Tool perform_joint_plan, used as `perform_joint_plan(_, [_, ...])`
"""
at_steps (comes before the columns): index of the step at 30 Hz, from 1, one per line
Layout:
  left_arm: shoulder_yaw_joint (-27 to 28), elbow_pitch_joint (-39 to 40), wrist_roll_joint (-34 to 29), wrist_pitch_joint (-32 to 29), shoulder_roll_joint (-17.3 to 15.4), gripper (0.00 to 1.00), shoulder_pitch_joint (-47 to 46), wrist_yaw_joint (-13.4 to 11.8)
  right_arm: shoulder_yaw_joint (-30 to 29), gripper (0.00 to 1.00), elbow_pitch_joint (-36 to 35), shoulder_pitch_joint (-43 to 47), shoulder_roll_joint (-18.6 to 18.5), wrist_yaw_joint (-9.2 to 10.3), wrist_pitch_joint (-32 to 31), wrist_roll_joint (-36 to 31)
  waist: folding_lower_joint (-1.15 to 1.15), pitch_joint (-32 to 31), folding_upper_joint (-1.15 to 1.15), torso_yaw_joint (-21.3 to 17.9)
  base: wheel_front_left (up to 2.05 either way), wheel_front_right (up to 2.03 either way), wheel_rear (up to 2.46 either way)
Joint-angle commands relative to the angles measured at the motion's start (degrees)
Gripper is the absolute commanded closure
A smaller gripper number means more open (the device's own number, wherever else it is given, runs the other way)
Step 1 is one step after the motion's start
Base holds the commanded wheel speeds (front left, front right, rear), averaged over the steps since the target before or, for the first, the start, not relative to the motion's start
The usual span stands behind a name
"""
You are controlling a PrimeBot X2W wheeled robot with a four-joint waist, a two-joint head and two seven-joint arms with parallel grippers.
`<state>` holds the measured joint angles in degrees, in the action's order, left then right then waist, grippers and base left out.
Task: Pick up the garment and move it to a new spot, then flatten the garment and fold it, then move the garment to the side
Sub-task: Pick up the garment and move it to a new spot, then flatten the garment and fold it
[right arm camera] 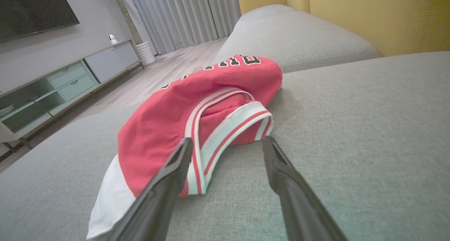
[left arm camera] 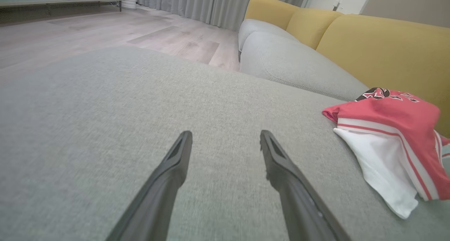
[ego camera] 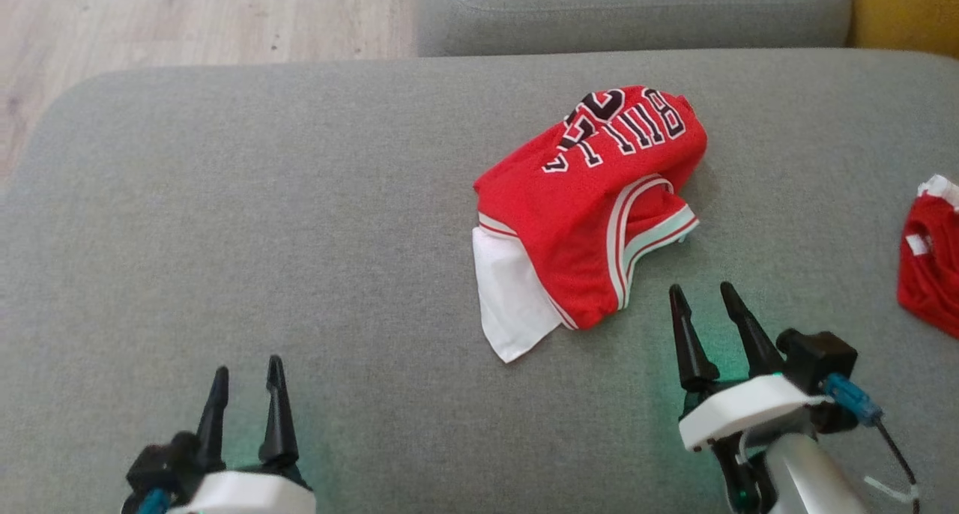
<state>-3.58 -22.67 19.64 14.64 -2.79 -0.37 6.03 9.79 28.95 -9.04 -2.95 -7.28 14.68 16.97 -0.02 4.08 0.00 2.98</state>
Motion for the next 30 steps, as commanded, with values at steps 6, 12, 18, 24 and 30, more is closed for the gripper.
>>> perform_joint_plan(6, [0.91,3.10,0.64,0.36,-0.10,0.00,-1.85,-1.04,2.52,0.00,-2.36,-2.03,0.07,-0.21,0.32,-2.53,0.02,0.67,0.00,1.00,0.00,0.00,0.00])
perform_joint_plan(12, [-0.42,3.17,1.00,0.36,-0.10,0.00,-2.60,-1.22,13.71,0.00,-3.13,-4.00,0.07,-0.21,0.32,-5.73,0.02,1.43,0.00,2.67,0.00,0.00,0.00])
perform_joint_plan(18, [-3.18,2.49,1.90,0.36,-0.10,0.00,-2.88,-1.20,23.19,0.00,6.08,-8.89,0.07,-0.21,-0.50,-5.95,0.02,2.22,0.00,6.31,0.00,0.00,0.00])
perform_joint_plan(24, [-4.85,2.03,2.36,0.36,-0.10,0.00,-3.05,-1.57,23.48,0.00,15.99,-12.48,0.07,-0.21,-4.10,-6.60,0.02,3.14,0.00,9.81,0.00,0.00,0.00])
perform_joint_plan(30, [-4.35,1.97,2.44,0.36,-0.10,0.00,-2.74,-1.65,24.22,1.00,20.79,-12.45,0.07,-0.21,-6.09,-4.44,0.02,2.95,0.00,10.48,0.00,0.00,0.00])
